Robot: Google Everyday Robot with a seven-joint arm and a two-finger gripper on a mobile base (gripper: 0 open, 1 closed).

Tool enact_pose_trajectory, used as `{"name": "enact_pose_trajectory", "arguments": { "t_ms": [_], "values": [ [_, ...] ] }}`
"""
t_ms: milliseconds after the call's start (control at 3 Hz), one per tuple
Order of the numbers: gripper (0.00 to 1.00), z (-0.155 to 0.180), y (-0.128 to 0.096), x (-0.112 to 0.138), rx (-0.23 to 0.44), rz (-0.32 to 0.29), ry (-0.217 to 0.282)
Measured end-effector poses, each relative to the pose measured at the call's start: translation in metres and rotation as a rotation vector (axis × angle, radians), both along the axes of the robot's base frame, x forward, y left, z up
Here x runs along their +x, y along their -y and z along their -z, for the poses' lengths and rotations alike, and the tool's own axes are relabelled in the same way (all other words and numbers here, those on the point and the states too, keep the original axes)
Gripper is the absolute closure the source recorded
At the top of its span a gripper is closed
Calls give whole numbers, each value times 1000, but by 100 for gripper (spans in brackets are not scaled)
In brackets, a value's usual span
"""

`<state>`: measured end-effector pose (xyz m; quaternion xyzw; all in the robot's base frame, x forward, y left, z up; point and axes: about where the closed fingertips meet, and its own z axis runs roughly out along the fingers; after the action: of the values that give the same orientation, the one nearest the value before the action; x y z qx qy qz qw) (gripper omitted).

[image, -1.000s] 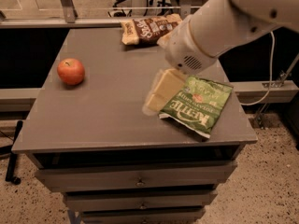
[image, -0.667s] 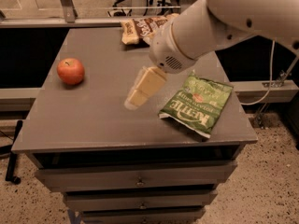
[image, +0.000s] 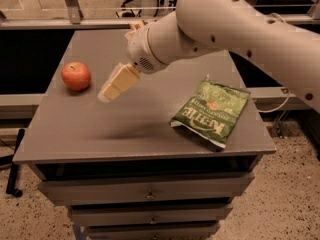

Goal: Move apple near brown chip bag

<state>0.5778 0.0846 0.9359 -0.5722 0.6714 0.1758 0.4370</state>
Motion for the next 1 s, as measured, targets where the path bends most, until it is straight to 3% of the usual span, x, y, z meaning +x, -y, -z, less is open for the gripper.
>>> {"name": "enact_pose_trajectory", "arguments": {
  "t_ms": [333,1000],
  "values": [
    [0,15,-42,29,106,-9,-6],
    [0,41,-91,48,205,-49,-39]
  ]
}}
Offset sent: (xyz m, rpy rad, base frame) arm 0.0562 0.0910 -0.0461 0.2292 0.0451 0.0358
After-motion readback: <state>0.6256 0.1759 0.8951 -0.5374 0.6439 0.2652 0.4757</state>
